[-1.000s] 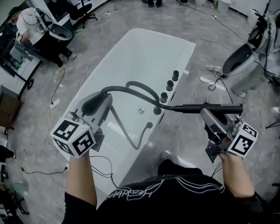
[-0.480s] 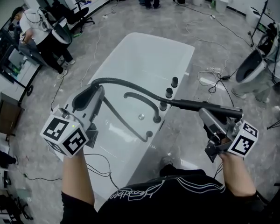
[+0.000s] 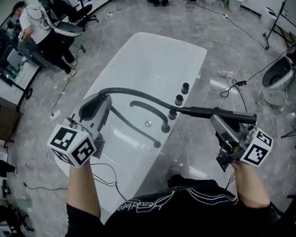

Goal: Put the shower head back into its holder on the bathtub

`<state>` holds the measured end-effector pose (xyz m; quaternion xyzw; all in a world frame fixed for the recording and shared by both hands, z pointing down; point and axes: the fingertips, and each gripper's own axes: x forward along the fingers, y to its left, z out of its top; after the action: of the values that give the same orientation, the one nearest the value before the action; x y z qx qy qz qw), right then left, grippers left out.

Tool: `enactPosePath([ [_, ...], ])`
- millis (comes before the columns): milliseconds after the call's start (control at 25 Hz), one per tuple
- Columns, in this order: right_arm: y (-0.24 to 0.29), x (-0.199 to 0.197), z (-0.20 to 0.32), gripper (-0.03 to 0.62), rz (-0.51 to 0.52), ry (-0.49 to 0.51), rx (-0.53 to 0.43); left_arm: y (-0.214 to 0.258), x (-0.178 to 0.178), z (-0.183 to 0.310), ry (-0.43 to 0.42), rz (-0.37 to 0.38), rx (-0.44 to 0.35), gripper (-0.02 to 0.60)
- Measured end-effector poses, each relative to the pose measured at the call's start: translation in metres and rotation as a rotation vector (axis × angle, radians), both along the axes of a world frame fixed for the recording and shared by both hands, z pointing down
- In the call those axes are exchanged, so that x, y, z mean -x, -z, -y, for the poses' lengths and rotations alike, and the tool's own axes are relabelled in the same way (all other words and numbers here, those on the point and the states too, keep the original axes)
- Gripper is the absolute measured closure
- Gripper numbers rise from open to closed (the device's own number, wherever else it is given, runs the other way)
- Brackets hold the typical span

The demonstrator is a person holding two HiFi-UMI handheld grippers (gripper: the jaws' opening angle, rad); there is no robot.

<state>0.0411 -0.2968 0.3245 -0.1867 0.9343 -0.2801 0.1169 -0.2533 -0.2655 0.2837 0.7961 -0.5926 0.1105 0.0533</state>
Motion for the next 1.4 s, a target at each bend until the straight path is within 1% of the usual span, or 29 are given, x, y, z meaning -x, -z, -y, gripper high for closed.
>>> enactPosePath([
  [320, -0.022, -0.002, 0.007, 0.459, -0.013, -0.010, 0.046, -0.055, -0.001, -0.006, -0.014, -0.054, 0.076, 0.517],
  [480, -0.017, -0.002, 0.008, 0.459, -0.004, -0.027, 0.050, -0.078, -0.003, -0.013, -0.024, -0.078, 0.127, 0.517],
  [640, -0.013, -0.004, 0.007, 0.459, 0.021, -0.042, 0.048, -0.105, -0.004, -0.021, -0.025, -0.137, 0.163, 0.517],
  [720, -0.012, -0.006, 0.006, 0.459, 0.027, -0.043, 0.039, -0.123, -0.008, -0.023, -0.024, -0.150, 0.185, 0.517],
  [1000, -0.001, -0.008, -0.003, 0.459, 0.056, -0.035, 0.017, -0.178, -0.017, -0.032, -0.032, -0.166, 0.253, 0.517],
  [1080, 0.001, -0.006, -0.004, 0.459, 0.068, -0.031, 0.008, -0.198, -0.020, -0.033, -0.033, -0.156, 0.273, 0.517],
  [1200, 0.002, -0.007, -0.008, 0.459, 0.077, -0.019, -0.004, -0.229, -0.033, -0.037, -0.039, -0.138, 0.312, 0.517],
  [1400, 0.003, -0.009, -0.013, 0.459, 0.073, -0.005, -0.011, -0.266, -0.054, -0.040, -0.051, -0.144, 0.376, 0.517],
])
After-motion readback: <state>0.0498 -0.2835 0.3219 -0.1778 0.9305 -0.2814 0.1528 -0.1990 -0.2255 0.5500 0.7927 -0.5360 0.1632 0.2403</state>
